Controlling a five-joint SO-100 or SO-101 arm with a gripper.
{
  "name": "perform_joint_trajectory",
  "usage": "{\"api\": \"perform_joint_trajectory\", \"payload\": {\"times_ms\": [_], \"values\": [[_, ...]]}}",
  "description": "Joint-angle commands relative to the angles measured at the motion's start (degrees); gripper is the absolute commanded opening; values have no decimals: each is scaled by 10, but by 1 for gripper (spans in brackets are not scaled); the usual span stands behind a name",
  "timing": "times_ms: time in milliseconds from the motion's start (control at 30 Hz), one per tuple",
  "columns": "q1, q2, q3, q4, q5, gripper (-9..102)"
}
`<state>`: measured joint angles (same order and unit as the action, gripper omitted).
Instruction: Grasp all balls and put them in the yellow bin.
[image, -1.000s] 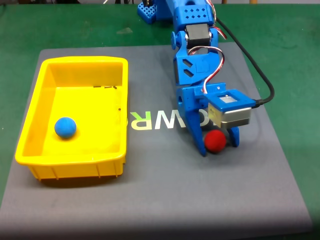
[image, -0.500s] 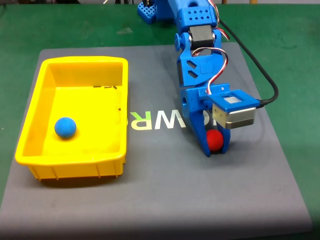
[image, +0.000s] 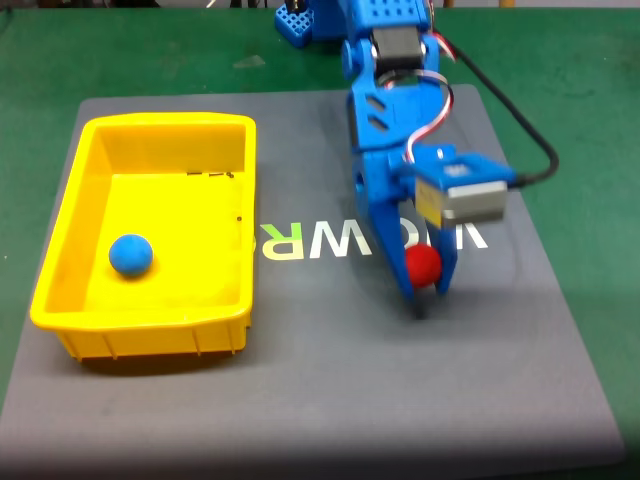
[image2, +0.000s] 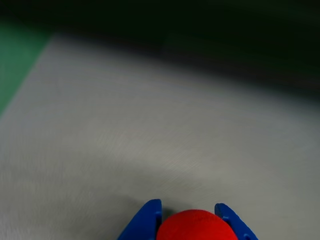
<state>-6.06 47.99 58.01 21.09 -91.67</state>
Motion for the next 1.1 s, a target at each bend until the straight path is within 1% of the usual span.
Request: {"api": "perform_joint_trajectory", "payload": {"times_ms": [0,367,700,833,1067], "values": [[37,90,-40,-2,5,0],[156,167,-29,44,-2,0],[262,214,32,50,-15,0],[286,227,56,52,-23,0],[292,239,81,52,-23,0]]}}
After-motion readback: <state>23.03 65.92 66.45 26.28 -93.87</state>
